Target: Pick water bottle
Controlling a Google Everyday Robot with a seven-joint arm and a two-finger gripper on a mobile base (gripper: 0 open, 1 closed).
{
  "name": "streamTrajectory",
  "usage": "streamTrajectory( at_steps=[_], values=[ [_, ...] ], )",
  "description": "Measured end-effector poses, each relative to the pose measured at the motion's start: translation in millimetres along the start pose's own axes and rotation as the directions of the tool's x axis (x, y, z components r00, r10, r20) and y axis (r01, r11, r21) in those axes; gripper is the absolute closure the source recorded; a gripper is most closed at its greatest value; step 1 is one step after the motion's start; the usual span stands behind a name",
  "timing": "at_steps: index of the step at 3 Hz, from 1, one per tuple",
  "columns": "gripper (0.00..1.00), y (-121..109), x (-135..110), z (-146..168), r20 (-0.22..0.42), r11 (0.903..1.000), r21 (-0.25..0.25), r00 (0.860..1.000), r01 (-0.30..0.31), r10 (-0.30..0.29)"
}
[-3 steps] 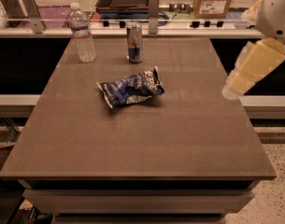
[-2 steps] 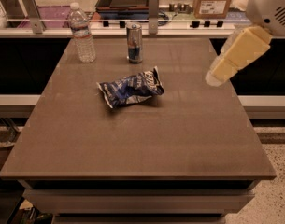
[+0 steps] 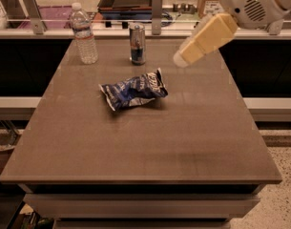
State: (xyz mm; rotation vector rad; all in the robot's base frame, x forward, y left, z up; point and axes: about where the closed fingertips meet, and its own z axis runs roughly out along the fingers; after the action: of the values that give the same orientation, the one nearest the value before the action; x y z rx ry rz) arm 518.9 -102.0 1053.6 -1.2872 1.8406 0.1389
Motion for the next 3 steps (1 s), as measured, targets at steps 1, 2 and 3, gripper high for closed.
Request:
streamTrajectory(
  at_steps=[1,2,3],
  values=[
    [0.00,-3,-19,26,0.106,0.9991,-0.016,0.994,-0.039,0.041],
    [0.00,0,-36,45,0.165,0.9964,-0.002,0.983,-0.085,0.084],
    [0.00,6,-58,60,0.173,0.9901,0.054,0.978,-0.130,0.119]
  ],
)
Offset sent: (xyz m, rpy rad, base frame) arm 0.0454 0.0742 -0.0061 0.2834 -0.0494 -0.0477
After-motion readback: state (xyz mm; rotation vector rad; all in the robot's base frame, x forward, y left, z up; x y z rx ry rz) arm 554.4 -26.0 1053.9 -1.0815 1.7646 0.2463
